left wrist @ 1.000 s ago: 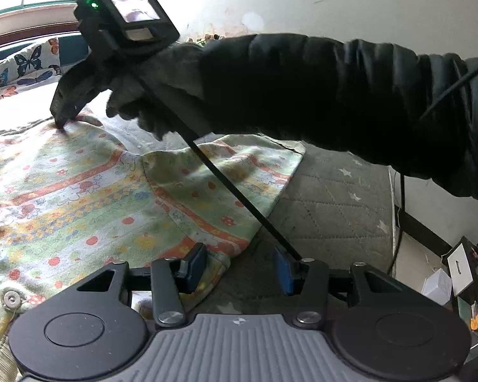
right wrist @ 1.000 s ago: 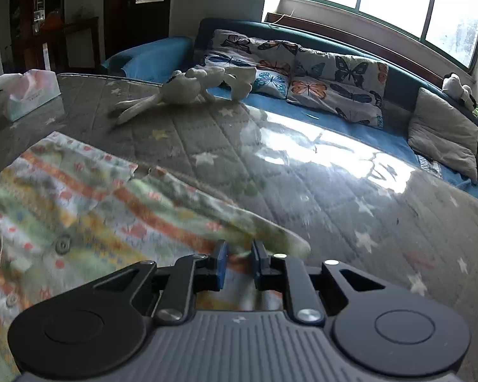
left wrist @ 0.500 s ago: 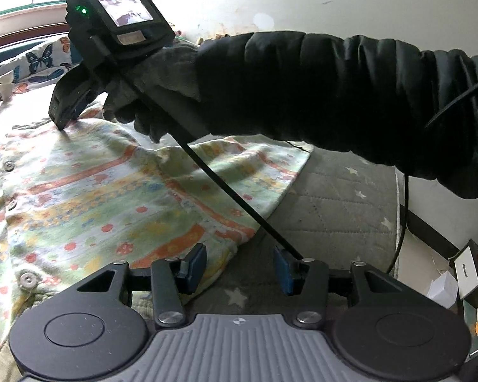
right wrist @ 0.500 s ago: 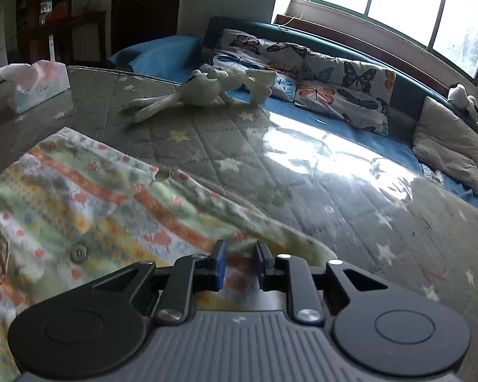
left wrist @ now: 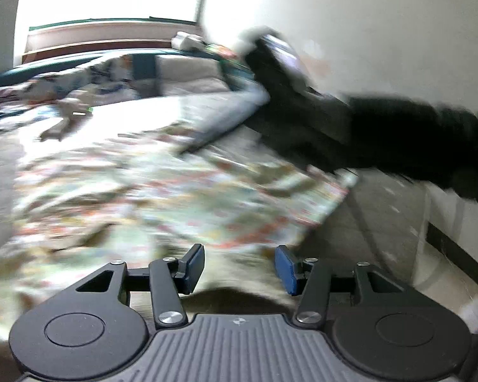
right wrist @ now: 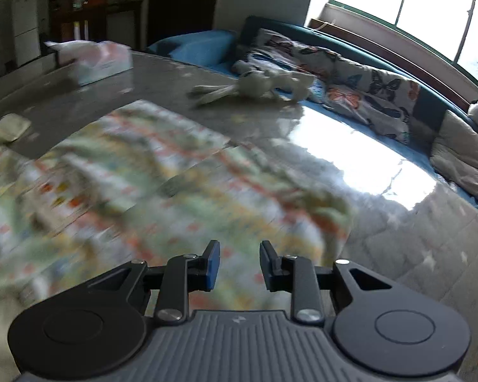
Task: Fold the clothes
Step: 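Release the shirt and withdraw both grippers from the flattened shirt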
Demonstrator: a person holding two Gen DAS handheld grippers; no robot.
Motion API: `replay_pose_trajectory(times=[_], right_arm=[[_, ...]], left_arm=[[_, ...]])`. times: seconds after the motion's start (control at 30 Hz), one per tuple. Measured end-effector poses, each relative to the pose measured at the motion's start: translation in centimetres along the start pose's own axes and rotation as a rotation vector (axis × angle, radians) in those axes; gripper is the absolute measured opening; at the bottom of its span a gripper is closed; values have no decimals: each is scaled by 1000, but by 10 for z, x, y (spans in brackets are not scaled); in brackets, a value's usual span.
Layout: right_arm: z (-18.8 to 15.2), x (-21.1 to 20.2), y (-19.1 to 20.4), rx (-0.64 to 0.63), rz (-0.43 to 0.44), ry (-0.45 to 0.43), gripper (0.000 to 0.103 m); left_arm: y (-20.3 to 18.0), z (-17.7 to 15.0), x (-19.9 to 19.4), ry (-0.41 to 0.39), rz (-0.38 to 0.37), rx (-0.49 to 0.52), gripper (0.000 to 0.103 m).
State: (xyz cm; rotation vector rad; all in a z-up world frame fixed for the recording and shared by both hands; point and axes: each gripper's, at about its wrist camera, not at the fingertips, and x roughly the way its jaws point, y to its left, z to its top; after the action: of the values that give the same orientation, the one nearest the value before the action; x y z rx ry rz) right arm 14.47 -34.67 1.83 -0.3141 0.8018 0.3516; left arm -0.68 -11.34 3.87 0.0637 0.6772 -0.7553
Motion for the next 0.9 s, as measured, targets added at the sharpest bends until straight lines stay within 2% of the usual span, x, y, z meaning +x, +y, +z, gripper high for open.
replay_pose_trajectory(times=[0.07,0.2,0.33,0.5,0.6,0.7,0.87,0.9], right_arm=[[-9,-11,12,-8,22,-7,34],[-24,-25,34,-20,49,-19,34],[-36,-35,54,-33,64,-28,37],[-44,-33,59,-18,71,-15,40],[-46,-33,56,10,73,-16,42],[-48,-33,55,23,71,-17,43],[-50,-33,54,34,73,-18,43],[-50,-33,53,37,74,-19,44]], left_arm=[[24,4,-13,-35,89,-61,55],[79,14,-25,-64,245,-262,55],[106,5,-30,-43,399,-343,53],[140,-6,-37,-16,591,-444,53],[143,-19,-42,-15,755,-451,53],[145,-32,-43,-22,882,-462,53],[151,-43,-57,-58,1014,-518,53],[156,-45,-61,-59,1021,-528,54]])
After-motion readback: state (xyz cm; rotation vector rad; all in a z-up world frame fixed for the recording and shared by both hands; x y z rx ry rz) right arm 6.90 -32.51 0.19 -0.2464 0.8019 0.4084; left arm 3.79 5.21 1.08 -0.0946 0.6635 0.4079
